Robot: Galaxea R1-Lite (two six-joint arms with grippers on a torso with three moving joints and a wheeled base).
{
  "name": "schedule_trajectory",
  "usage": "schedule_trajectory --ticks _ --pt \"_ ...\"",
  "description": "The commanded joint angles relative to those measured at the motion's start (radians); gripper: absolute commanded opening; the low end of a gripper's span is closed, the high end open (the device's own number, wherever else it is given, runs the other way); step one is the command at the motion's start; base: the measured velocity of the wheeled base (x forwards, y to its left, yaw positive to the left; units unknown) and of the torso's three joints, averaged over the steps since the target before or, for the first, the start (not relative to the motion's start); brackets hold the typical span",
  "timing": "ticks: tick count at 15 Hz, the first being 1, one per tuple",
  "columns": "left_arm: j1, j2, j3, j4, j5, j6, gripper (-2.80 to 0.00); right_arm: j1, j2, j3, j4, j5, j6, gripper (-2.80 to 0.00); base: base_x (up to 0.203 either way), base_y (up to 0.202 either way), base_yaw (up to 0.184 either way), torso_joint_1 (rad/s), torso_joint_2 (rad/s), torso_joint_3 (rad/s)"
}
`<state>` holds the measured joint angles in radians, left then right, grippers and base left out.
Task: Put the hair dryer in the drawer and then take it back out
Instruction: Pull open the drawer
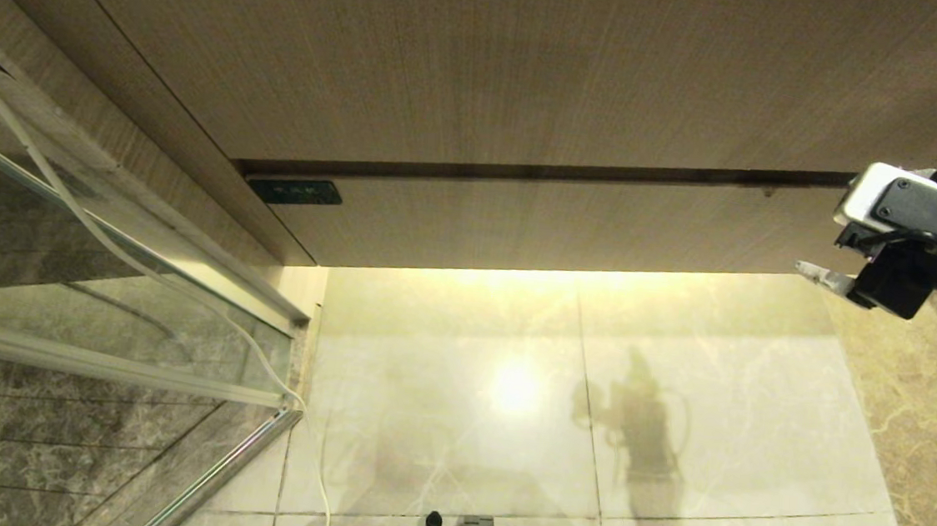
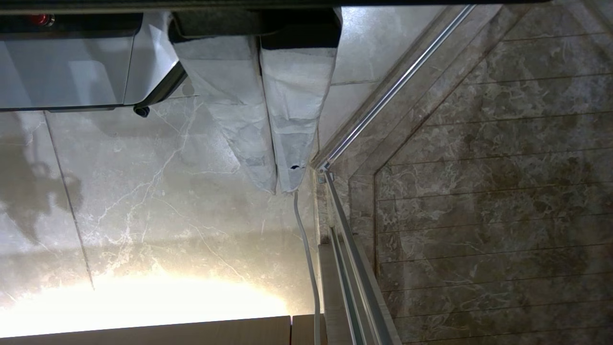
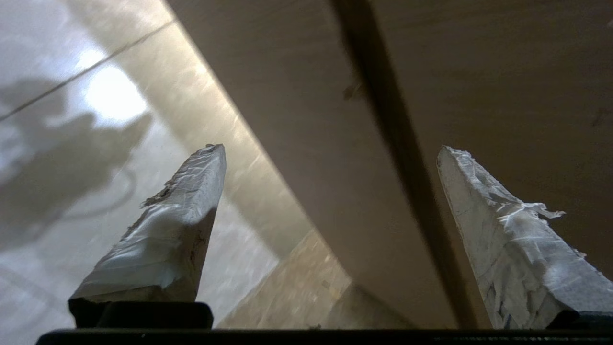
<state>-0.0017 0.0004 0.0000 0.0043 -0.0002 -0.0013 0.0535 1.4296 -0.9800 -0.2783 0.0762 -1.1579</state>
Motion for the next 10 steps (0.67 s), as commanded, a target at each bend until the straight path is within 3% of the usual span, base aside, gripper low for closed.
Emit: schedule_trajectory --ticks 1,4,8,10 --pt "0.0 0.0 0.002 0.0 0.0 0.0 -2.8 -0.02 0.074 0.01 -0.122 0.046 -0.009 0.0 0.0 0.0 0.0 0.0 0.0 0.0" --pt "0.0 0.0 0.002 0.0 0.0 0.0 -2.8 -0.029 0.074 0.039 -0.186 0.098 -0.017 0.0 0.0 0.0 0.0 0.0 0.0 0.0" --pt "0.0 0.0 0.002 0.0 0.0 0.0 -2.8 -0.056 0.072 0.065 -0.122 0.153 -0.01 0.0 0.0 0.0 0.0 0.0 0.0 0.0" --pt "0.0 0.0 0.002 0.0 0.0 0.0 -2.8 -0.079 0.078 0.061 -0.075 0.233 -0.006 0.0 0.0 0.0 0.0 0.0 0.0 0.0"
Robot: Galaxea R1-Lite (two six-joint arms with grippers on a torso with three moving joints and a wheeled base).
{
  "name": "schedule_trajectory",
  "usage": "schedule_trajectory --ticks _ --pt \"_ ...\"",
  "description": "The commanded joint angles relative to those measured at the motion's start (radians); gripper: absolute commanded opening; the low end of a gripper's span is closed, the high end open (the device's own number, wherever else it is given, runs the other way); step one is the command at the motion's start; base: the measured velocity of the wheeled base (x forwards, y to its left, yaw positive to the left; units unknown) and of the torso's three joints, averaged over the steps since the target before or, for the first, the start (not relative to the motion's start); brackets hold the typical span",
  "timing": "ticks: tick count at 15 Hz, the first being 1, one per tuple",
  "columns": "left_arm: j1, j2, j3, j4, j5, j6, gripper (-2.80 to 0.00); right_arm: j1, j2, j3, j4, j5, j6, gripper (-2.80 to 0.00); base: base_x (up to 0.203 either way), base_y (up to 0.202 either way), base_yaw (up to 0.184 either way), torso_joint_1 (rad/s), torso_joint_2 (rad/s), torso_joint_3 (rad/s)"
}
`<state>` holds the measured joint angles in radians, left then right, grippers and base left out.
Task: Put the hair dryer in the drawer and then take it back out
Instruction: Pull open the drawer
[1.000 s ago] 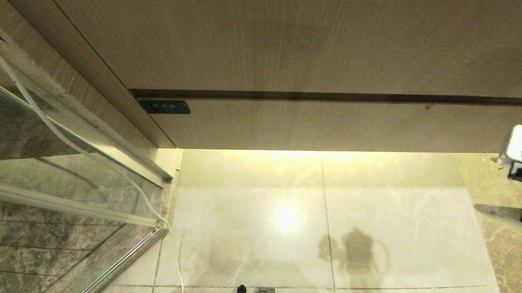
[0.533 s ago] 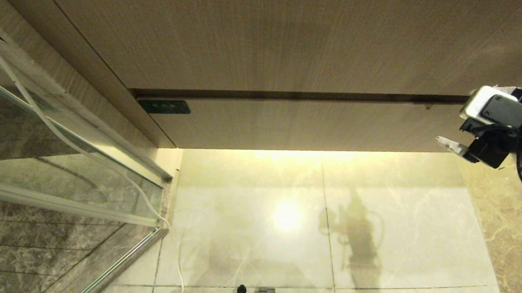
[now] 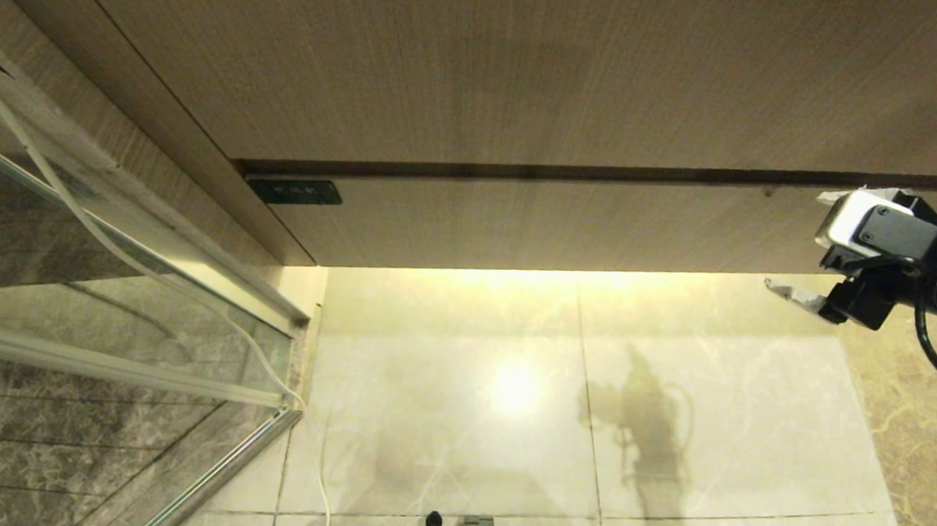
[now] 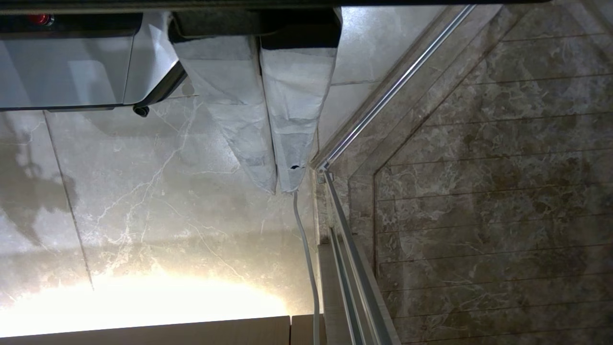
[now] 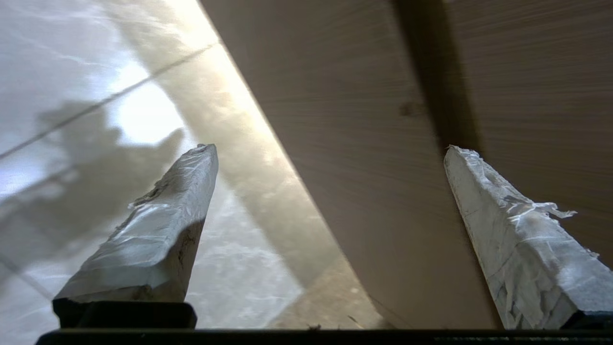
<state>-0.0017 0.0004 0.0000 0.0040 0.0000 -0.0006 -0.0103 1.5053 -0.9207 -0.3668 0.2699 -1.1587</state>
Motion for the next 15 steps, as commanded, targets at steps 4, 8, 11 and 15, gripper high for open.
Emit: schedule_trajectory --ticks 4,8,11,15 --pt "0.0 0.0 0.001 0.001 0.0 -0.001 -2.8 -0.029 0.047 -0.013 0.003 0.105 -0.001 0.0 0.0 0.0 0.0 0.0 0.0 0.0" --pt "0.0 0.0 0.001 0.001 0.0 -0.001 -2.8 -0.055 0.114 -0.015 -0.032 0.282 -0.002 0.0 0.0 0.0 0.0 0.0 0.0 0.0" --pt "0.0 0.0 0.002 0.001 0.0 -0.001 -2.8 -0.066 0.146 -0.03 -0.029 0.331 -0.001 0.0 0.0 0.0 0.0 0.0 0.0 0.0" --pt "0.0 0.0 0.002 0.001 0.0 -0.001 -2.8 -0.066 0.179 -0.092 -0.035 0.356 -0.002 0.0 0.0 0.0 0.0 0.0 0.0 0.0"
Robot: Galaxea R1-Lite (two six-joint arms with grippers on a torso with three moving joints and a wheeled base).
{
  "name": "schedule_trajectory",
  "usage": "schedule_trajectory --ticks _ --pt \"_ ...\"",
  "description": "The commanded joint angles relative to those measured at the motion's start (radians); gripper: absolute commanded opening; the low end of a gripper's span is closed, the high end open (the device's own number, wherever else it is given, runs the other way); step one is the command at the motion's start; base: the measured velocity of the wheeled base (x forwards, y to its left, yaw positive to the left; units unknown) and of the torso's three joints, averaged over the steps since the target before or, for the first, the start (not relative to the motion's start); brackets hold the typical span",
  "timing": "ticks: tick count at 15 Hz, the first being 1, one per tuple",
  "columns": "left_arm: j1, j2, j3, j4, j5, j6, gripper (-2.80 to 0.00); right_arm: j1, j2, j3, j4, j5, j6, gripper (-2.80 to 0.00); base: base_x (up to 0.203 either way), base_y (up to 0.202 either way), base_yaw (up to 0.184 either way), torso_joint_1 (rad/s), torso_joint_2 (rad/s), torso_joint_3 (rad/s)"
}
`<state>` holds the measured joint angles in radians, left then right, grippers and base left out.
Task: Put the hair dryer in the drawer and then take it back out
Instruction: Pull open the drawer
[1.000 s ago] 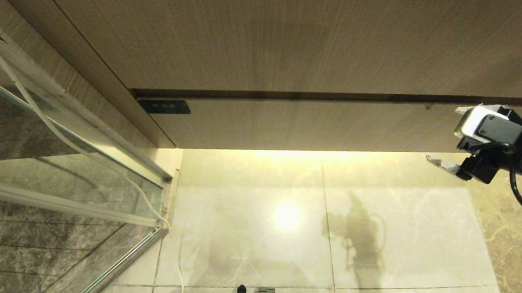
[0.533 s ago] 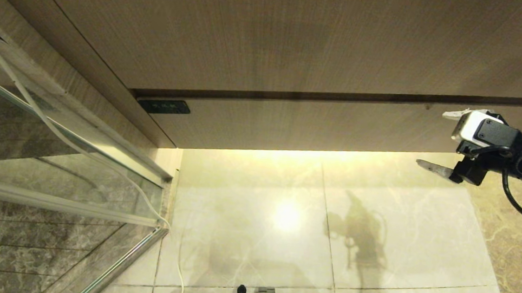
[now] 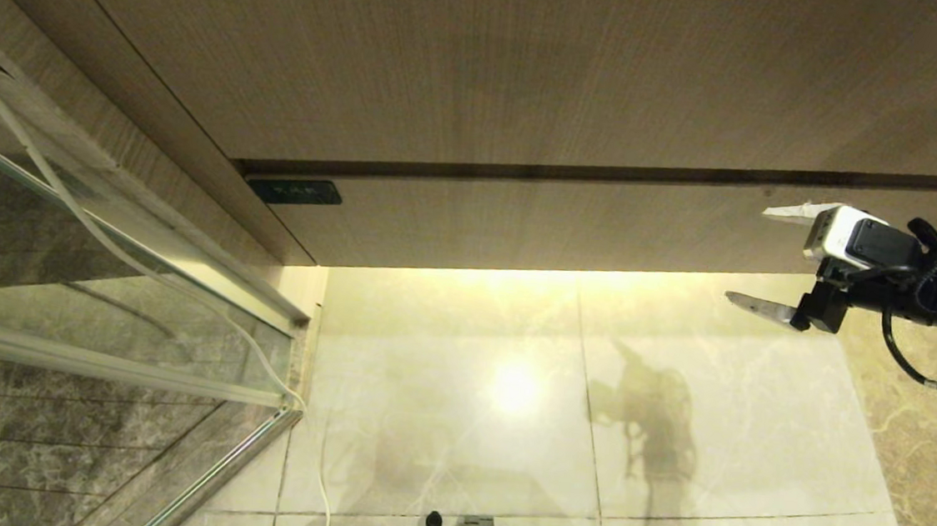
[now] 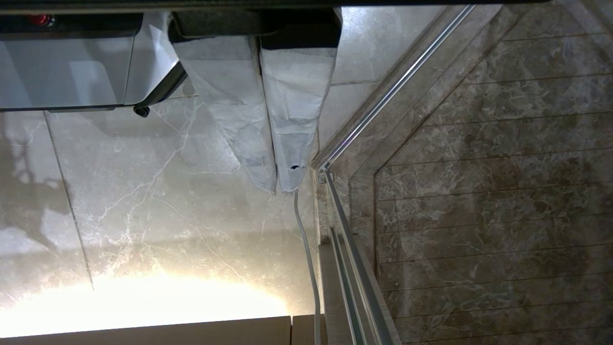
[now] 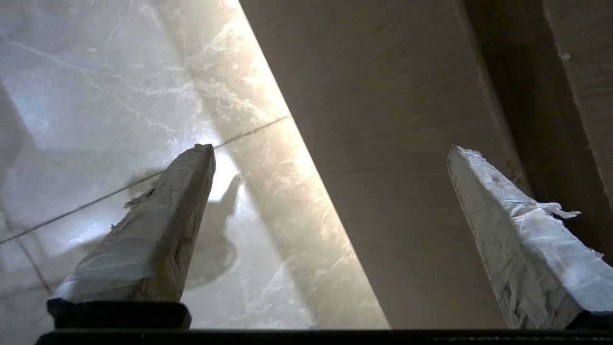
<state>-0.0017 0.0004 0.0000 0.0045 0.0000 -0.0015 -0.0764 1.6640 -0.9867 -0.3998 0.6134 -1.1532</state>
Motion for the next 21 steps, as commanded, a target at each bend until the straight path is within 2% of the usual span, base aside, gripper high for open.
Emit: schedule_trajectory --ticks 1,5,16,19,21 --pt "0.0 0.0 0.002 0.0 0.0 0.0 -2.8 0.0 0.032 -0.061 -0.003 0.024 -0.011 0.0 0.0 0.0 0.0 0.0 0.0 0.0" --pt "0.0 0.0 0.002 0.0 0.0 0.0 -2.8 0.0 0.063 -0.106 -0.018 0.031 -0.018 0.0 0.0 0.0 0.0 0.0 0.0 0.0" --pt "0.0 0.0 0.002 0.0 0.0 0.0 -2.8 0.004 0.216 -0.213 -0.209 0.026 -0.019 0.0 0.0 0.0 0.0 0.0 0.0 0.0" --pt "0.0 0.0 0.002 0.0 0.0 0.0 -2.8 0.004 0.22 -0.19 -0.163 0.016 -0.01 0.0 0.0 0.0 0.0 0.0 0.0 0.0" --pt "0.0 0.0 0.002 0.0 0.0 0.0 -2.8 0.003 0.207 -0.18 -0.023 0.01 -0.005 0.0 0.0 0.0 0.0 0.0 0.0 0.0"
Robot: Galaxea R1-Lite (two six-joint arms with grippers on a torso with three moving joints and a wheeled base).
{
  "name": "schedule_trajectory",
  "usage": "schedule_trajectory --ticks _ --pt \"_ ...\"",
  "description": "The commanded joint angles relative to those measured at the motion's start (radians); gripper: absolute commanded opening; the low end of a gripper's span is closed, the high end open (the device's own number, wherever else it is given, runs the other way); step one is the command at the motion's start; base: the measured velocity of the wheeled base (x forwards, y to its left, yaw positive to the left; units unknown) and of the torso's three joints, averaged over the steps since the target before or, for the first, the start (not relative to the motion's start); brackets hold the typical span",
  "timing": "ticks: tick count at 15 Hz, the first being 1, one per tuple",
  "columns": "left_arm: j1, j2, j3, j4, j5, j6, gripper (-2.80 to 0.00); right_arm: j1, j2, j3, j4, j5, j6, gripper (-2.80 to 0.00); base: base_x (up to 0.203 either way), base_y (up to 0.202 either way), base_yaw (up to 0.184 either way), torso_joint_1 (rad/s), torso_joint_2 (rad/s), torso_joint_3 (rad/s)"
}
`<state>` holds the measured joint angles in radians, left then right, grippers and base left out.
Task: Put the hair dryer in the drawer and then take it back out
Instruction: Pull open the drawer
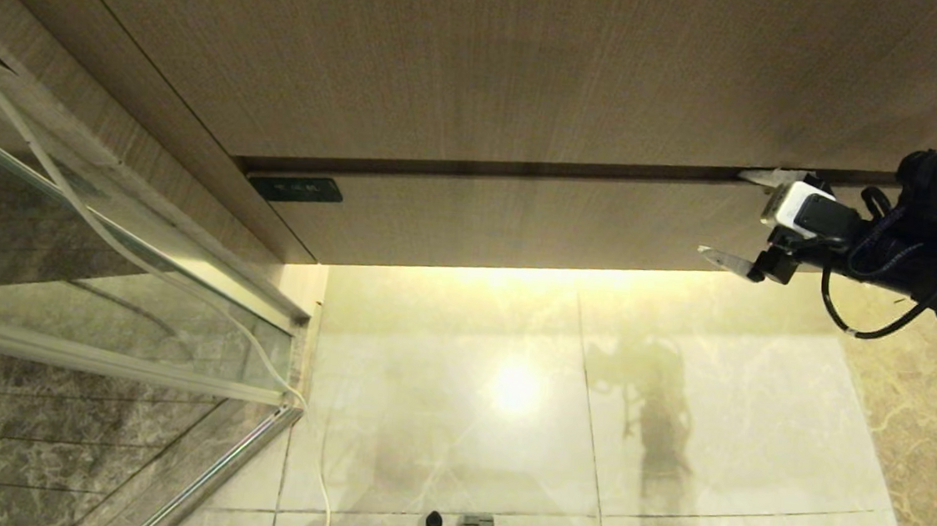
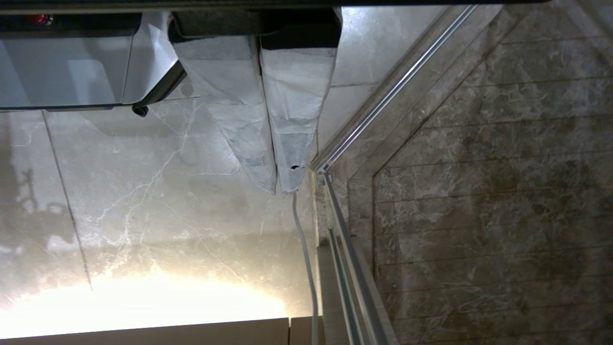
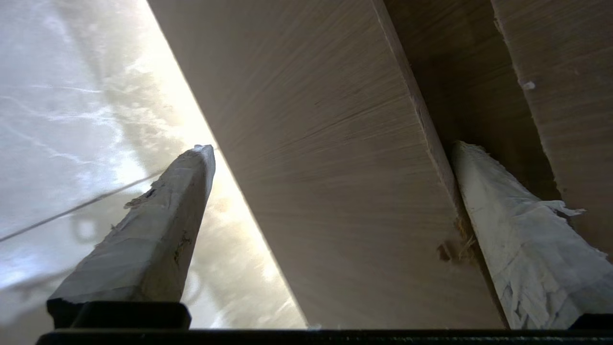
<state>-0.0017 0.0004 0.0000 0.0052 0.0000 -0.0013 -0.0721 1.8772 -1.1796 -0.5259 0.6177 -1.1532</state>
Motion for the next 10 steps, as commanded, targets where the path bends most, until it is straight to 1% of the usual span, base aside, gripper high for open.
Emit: schedule_trajectory --ticks 1,2,3,4,5,7,8,10 --pt "0.0 0.0 0.002 -0.001 0.0 0.0 -2.8 -0.005 -0.017 0.013 0.169 0.004 -0.004 0.0 0.0 0.0 0.0 0.0 0.0 0.0" --pt "0.0 0.0 0.002 -0.001 0.0 0.0 -2.8 -0.014 -0.032 0.014 0.223 -0.004 0.0 0.0 0.0 0.0 0.0 0.0 0.0 0.0" --pt "0.0 0.0 0.002 -0.001 0.0 0.0 -2.8 -0.018 -0.04 0.017 0.239 -0.024 0.021 0.0 0.0 0.0 0.0 0.0 0.0 0.0" --pt "0.0 0.0 0.002 -0.001 0.0 0.0 -2.8 -0.018 -0.046 0.02 0.241 -0.055 0.073 0.0 0.0 0.0 0.0 0.0 0.0 0.0" --pt "0.0 0.0 0.002 -0.001 0.0 0.0 -2.8 -0.018 -0.057 0.026 0.244 -0.094 0.157 0.0 0.0 0.0 0.0 0.0 0.0 0.0" --pt "0.0 0.0 0.002 -0.001 0.0 0.0 -2.8 -0.012 -0.091 0.065 0.26 -0.213 0.279 0.0 0.0 0.0 0.0 0.0 0.0 0.0" --pt "0.0 0.0 0.002 -0.001 0.0 0.0 -2.8 -0.007 -0.115 0.093 0.269 -0.254 0.307 0.0 0.0 0.0 0.0 0.0 0.0 0.0" --pt "0.0 0.0 0.002 -0.001 0.0 0.0 -2.8 -0.006 -0.159 0.144 0.278 -0.276 0.332 0.0 0.0 0.0 0.0 0.0 0.0 0.0"
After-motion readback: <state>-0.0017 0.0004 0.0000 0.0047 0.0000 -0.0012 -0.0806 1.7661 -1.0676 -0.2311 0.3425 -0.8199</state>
